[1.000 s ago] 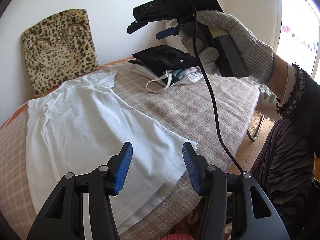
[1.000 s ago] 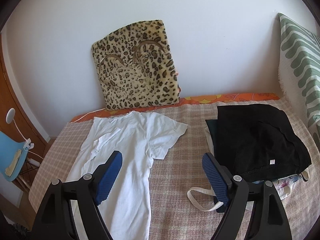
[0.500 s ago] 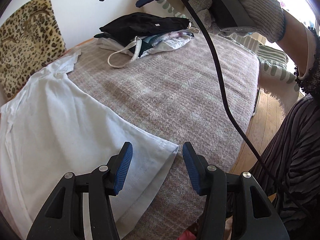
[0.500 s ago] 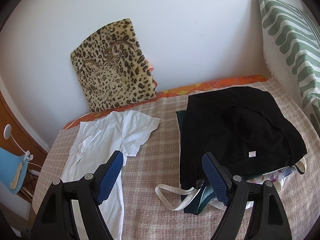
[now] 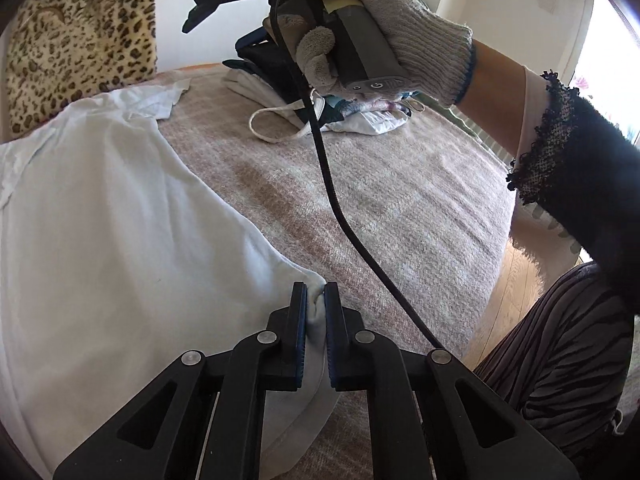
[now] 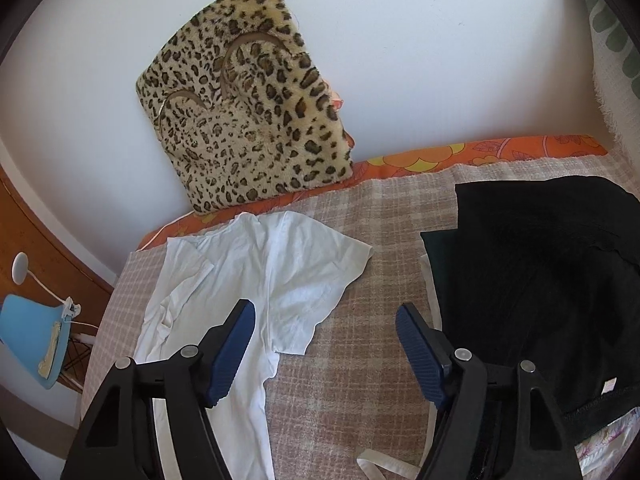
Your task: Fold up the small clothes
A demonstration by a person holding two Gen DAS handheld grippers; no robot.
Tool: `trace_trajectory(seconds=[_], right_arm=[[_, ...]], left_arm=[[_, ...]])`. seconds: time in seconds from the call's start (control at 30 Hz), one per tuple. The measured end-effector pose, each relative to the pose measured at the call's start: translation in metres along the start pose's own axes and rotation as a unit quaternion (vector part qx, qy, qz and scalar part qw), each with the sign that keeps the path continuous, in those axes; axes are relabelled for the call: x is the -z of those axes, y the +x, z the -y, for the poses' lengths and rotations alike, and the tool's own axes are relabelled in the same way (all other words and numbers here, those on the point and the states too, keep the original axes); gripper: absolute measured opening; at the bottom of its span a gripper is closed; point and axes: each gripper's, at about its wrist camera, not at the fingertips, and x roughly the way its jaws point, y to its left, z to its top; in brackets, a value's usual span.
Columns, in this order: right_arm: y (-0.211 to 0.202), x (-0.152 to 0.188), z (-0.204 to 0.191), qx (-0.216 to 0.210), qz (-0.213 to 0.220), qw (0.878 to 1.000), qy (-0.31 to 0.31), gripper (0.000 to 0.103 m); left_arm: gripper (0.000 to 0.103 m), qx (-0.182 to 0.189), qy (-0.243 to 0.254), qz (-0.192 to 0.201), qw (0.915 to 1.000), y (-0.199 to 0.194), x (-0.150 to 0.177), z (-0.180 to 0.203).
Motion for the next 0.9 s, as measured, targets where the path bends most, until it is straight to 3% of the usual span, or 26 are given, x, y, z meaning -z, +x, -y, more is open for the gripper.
trace_trajectory(seconds=[0.23,0.47,0.73,0.9], right_arm=[[0.059,-0.021,0.001,0.009,-0.026,1.000,0.011,0.076],[0.107,-0.031,-0.003,0.070,-0.052,0.996,-0.008,0.076],[0.136,-0.038,0.006,0.098,-0.064,0.993,-0.018,0.076],[0.144,-0.042,-0.004,0.112,-0.066,0.990,-0.048,0.069]], left_arm=[[0.007,0.025,-0.053,0.008,0.9983,-0.006,-0.007,-0.015],[0.007,0.020,-0.041,0.011,0.9989,-0.006,-0.009,-0.013],[0.007,0.010,-0.033,0.021,0.9992,-0.009,-0.005,-0.016],[0.022,-0.014,-0.007,0.002,0.9999,-0.002,-0.002,-0.007]])
